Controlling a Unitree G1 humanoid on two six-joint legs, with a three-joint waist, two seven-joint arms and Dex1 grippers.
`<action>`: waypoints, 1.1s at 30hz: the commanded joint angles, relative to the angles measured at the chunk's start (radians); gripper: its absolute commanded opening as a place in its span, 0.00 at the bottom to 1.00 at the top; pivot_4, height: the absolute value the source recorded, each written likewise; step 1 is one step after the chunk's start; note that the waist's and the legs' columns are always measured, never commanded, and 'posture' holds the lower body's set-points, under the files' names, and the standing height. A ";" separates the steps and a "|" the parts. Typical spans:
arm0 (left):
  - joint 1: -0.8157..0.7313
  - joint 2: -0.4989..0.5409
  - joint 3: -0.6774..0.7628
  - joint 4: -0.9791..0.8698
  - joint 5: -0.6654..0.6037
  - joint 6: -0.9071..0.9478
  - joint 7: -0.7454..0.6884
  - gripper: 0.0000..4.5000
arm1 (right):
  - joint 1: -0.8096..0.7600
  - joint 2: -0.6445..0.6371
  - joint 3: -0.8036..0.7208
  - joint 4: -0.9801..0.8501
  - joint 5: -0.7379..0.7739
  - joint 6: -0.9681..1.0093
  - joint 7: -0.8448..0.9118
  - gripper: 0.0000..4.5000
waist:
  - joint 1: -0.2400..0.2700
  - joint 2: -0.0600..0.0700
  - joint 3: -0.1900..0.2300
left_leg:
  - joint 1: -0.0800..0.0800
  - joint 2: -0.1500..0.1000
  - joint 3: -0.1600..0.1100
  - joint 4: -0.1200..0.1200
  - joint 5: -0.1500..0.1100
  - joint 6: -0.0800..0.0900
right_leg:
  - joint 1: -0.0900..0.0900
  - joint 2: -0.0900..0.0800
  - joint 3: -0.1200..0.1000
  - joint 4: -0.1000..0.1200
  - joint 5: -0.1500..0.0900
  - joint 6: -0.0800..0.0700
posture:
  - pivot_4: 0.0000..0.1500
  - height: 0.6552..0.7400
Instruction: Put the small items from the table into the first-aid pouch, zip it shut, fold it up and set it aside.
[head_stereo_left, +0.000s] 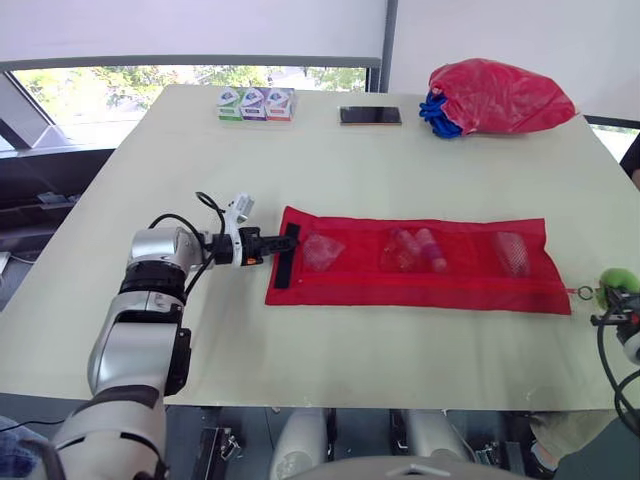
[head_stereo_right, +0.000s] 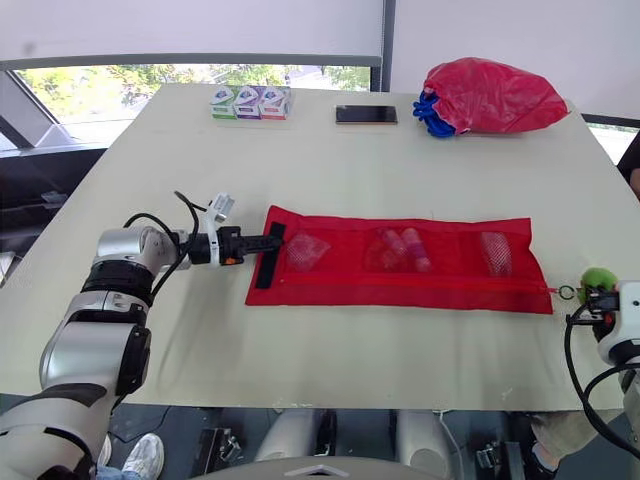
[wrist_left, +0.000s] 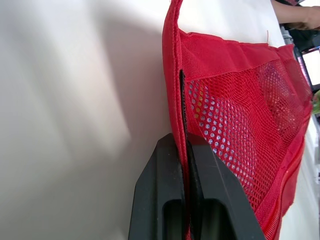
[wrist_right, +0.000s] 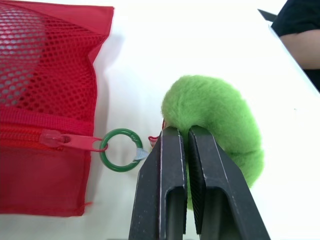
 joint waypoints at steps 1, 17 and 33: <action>-0.031 0.032 0.036 0.028 0.026 -0.023 0.025 0.00 | -0.003 -0.010 -0.031 0.006 -0.028 -0.033 -0.028 0.01 | 0.000 0.000 0.000 | 0.000 0.000 0.000 0.000 0.000 0.000 | 0.000 0.000 0.000 0.000 0.000 0.000 | 1.00 1.00; -0.008 0.063 0.037 -0.062 0.055 -0.103 -0.019 0.69 | 0.167 0.047 -0.069 -0.227 0.325 0.109 0.164 1.00 | 0.001 0.000 0.000 | 0.000 0.001 0.000 0.000 0.000 0.000 | 0.000 0.000 0.000 0.000 0.000 0.001 | 1.00 1.00; 0.144 0.184 0.003 -0.847 -0.093 -0.221 -0.295 0.99 | 0.174 0.194 -0.047 -0.276 0.730 0.388 -0.079 1.00 | 0.009 0.001 0.001 | -0.003 0.003 0.000 0.000 0.000 0.000 | -0.002 -0.010 -0.001 -0.001 -0.002 -0.004 | 1.00 1.00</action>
